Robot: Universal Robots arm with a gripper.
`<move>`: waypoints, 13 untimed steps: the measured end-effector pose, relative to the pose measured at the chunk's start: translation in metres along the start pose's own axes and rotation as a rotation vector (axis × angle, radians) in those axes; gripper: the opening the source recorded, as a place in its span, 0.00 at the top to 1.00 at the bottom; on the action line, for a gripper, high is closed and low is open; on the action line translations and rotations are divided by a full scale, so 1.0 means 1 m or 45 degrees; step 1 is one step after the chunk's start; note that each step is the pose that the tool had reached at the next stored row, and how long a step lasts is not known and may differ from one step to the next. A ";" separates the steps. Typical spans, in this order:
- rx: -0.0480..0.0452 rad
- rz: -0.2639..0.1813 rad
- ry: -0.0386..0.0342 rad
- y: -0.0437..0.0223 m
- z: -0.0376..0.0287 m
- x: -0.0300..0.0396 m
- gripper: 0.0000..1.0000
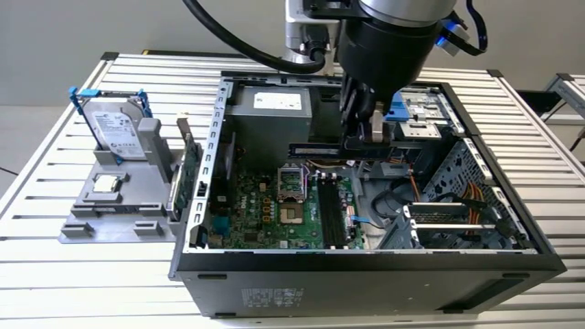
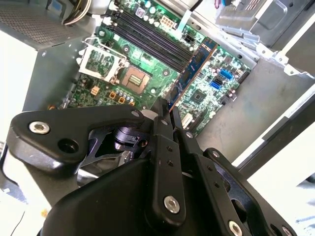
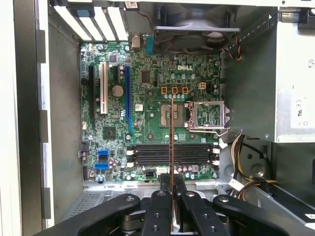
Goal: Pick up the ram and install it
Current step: 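Pick up the ram and move it above insertion slot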
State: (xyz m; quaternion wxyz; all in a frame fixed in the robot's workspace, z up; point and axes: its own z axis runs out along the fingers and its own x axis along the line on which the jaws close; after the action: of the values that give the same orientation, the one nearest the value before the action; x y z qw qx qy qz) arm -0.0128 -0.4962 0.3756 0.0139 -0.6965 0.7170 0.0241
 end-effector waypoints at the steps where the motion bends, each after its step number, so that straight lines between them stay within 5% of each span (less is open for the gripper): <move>1: 0.000 0.000 0.0001 -0.0004 0.0000 0.0000 1.00; 13: 0.000 0.000 0.0001 -0.0053 -0.0001 -0.0005 1.00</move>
State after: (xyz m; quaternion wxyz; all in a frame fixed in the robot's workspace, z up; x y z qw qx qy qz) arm -0.0075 -0.4958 0.3756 0.0139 -0.6965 0.7170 0.0240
